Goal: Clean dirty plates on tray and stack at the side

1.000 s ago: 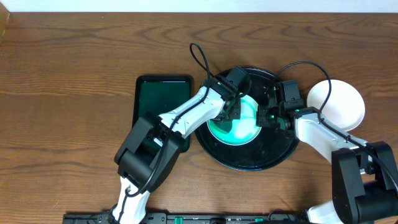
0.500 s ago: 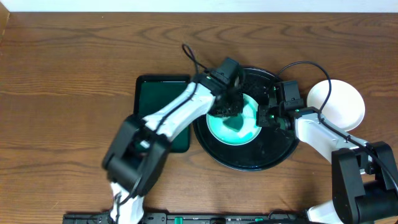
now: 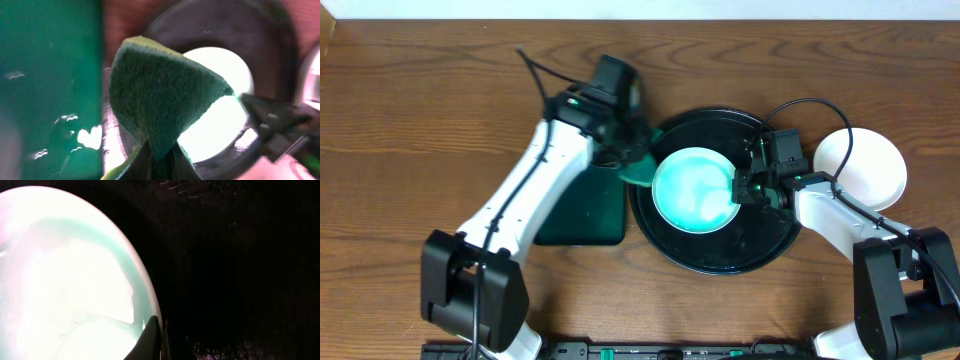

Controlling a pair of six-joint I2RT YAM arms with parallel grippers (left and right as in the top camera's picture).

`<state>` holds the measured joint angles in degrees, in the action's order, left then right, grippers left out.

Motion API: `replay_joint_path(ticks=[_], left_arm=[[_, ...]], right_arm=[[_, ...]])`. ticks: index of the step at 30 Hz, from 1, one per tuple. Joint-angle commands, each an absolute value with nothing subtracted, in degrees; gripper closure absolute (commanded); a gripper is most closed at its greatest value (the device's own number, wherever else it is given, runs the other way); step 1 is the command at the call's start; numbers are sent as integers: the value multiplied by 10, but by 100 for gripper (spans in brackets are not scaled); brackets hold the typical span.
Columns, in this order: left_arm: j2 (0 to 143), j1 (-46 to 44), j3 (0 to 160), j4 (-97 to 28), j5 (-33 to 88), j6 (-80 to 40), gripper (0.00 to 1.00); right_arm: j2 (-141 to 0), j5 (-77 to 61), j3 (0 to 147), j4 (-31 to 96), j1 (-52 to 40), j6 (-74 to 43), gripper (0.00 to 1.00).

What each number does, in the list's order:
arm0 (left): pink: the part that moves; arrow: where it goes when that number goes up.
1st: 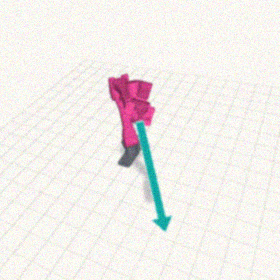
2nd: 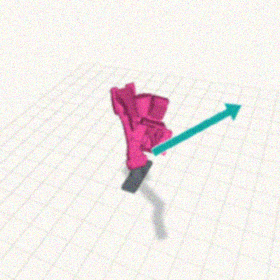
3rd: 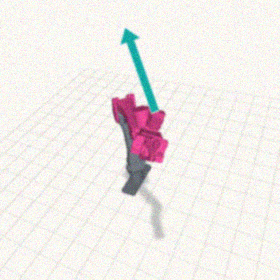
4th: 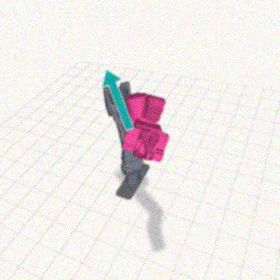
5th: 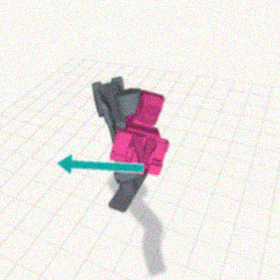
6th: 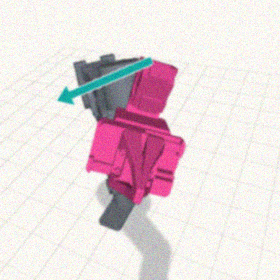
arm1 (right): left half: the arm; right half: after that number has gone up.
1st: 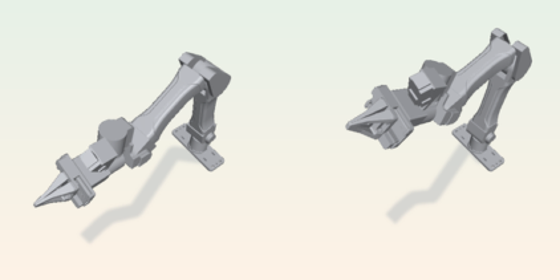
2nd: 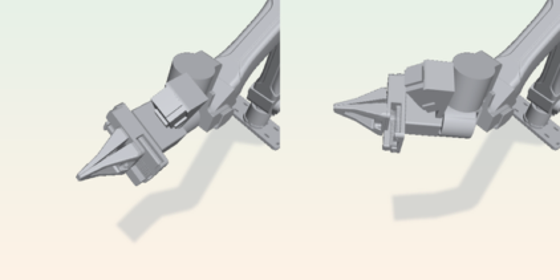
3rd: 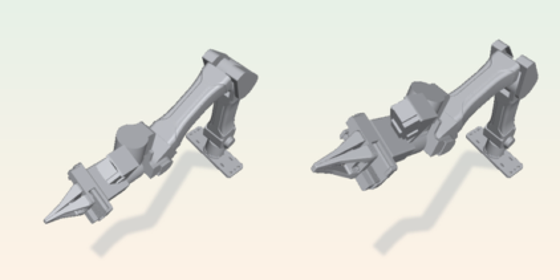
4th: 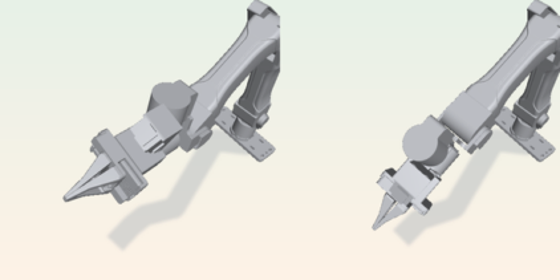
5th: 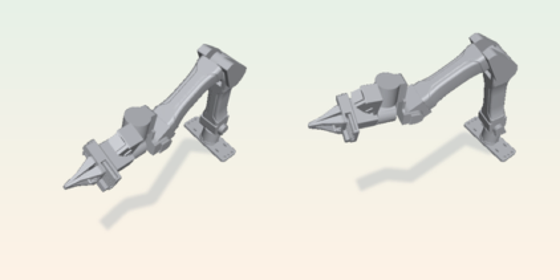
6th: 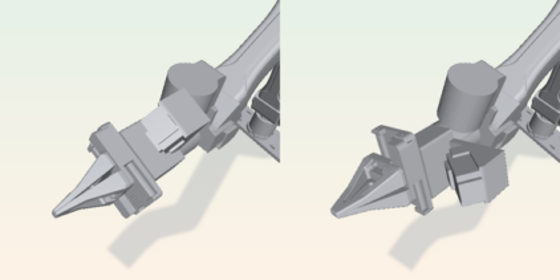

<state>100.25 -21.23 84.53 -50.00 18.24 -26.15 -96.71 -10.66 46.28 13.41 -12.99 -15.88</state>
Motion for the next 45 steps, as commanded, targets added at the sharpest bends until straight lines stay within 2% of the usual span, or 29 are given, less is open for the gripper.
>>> replay_joint_path(ticks=[1, 7, 12, 26, 27, 29, 30, 31, 33, 40, 45], left_arm=[[996, -164, 847, -529, 168, -206, 93], [996, -86, 846, -593, 96, -178, 93], [997, -66, 828, -600, 92, -120, 93], [999, -65, 680, -451, 42, -125, 92], [999, -65, 680, -451, 43, -125, 87], [999, -65, 680, -451, 43, -125, 63], [999, -65, 680, -451, 47, -126, 54], [999, -65, 681, -451, 55, -127, 49], [996, -65, 691, -458, 71, -127, 48], [950, -47, 754, -473, 70, -179, 47], [900, 12, 771, -465, 68, -218, 46]], right_arm=[[-971, -110, 461, 131, -136, -156, 99], [-971, -110, 461, 131, -136, -156, 99], [-971, -110, 461, 130, -136, -156, 99], [-971, -110, 461, 130, -136, -156, 99], [-971, -110, 461, 130, -136, -156, 99], [-971, -110, 461, 130, -136, -156, 99], [-971, -110, 461, 130, -136, -156, 99], [-971, -110, 461, 130, -136, -156, 98], [-971, -110, 461, 130, -136, -156, 96], [-971, -110, 461, 130, -136, -156, 71], [-971, -110, 461, 130, -136, -156, 70]])
